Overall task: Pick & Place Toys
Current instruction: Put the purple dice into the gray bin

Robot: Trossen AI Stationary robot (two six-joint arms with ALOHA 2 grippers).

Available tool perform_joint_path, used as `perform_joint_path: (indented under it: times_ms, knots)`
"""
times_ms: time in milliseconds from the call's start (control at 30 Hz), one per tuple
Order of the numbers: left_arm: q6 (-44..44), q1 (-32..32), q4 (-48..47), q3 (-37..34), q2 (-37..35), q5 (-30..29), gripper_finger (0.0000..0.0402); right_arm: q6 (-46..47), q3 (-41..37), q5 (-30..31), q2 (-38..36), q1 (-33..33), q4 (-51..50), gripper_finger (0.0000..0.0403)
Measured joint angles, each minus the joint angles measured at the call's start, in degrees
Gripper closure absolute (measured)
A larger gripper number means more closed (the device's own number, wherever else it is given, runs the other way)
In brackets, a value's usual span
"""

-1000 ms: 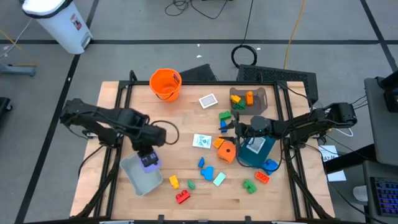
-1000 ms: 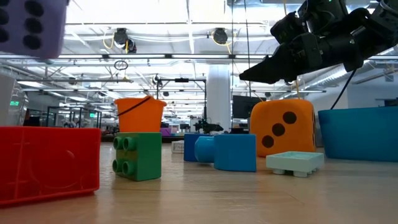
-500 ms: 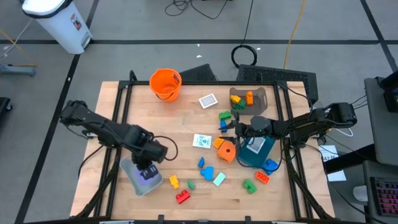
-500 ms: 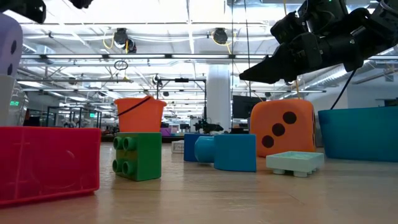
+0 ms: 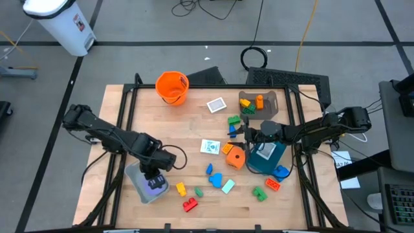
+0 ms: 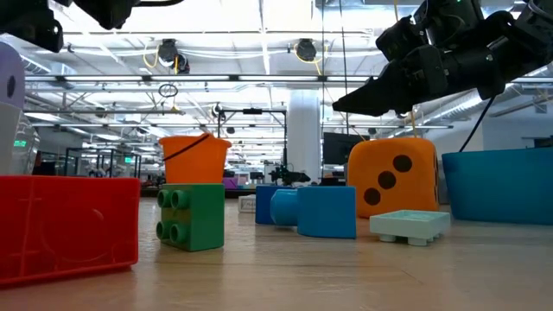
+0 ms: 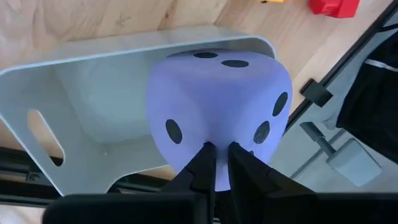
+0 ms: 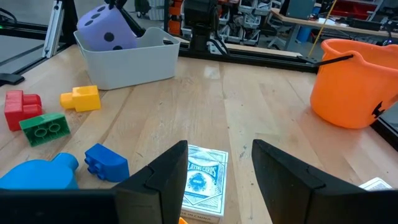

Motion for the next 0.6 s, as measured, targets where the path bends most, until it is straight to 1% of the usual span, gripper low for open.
perform_joint_path:
  times_ms: [500,600]
  knots:
    - [1.2,0.0,0.1,0.0,0.0,-2.6,0.0362,0.0,0.0,0.0,0.0,0.0,0.0,0.0232]
    - [1.3,0.0,1.9,-0.9,0.0,-2.5,0.0362,0.0,0.0,0.0,0.0,0.0,0.0,0.0232]
